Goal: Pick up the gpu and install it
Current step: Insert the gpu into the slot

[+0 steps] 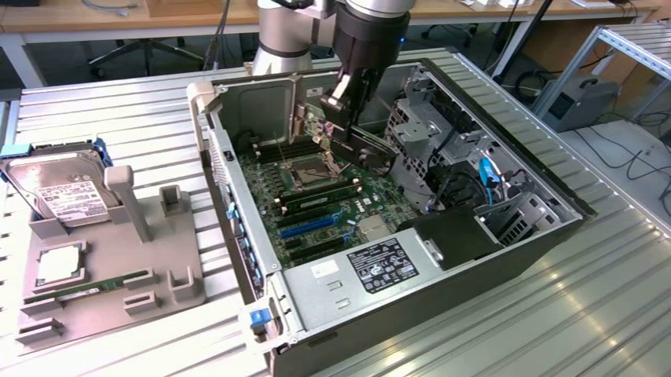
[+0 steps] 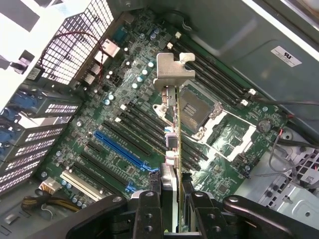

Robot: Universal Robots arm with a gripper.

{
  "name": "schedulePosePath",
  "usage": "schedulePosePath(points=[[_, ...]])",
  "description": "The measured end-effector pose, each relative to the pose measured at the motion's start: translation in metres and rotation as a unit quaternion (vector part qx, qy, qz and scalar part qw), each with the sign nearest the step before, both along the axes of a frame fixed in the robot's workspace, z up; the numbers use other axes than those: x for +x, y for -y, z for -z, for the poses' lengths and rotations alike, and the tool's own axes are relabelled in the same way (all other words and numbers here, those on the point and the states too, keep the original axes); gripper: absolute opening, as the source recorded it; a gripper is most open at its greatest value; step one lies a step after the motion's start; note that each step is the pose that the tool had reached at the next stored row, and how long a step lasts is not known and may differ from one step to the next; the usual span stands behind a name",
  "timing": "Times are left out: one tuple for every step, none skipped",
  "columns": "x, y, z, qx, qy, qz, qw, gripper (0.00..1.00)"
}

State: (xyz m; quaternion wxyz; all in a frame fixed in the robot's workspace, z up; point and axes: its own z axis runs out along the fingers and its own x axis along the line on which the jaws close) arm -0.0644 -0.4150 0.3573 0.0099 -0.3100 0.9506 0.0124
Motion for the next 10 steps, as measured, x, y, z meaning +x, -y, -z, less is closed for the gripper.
schedulePosePath(points=[[0.0000, 0.0000, 0.0000, 0.0000, 0.0000, -0.002, 1.0000, 0.27], [0.0000, 0.0000, 0.0000, 0.0000, 0.0000, -0.003, 1.0000, 0.27], [0.0000, 0.0000, 0.0000, 0.0000, 0.0000, -0.004, 1.0000, 0.27], [0.0000, 0.0000, 0.0000, 0.0000, 0.0000, -0.005, 1.0000, 0.27], [0.0000, 0.0000, 0.0000, 0.0000, 0.0000, -0.006, 1.0000, 0.27], [0.0000, 0.0000, 0.0000, 0.0000, 0.0000, -0.008, 1.0000, 0.27], [0.0000, 0.0000, 0.0000, 0.0000, 0.0000, -0.009, 1.0000, 0.27], [0.0000, 0.0000, 0.0000, 0.0000, 0.0000, -0.010, 1.0000, 0.27], [0.0000, 0.0000, 0.0000, 0.0000, 0.0000, -0.011, 0.9999, 0.27], [0.0000, 0.0000, 0.0000, 0.0000, 0.0000, -0.012, 0.9999, 0.27]])
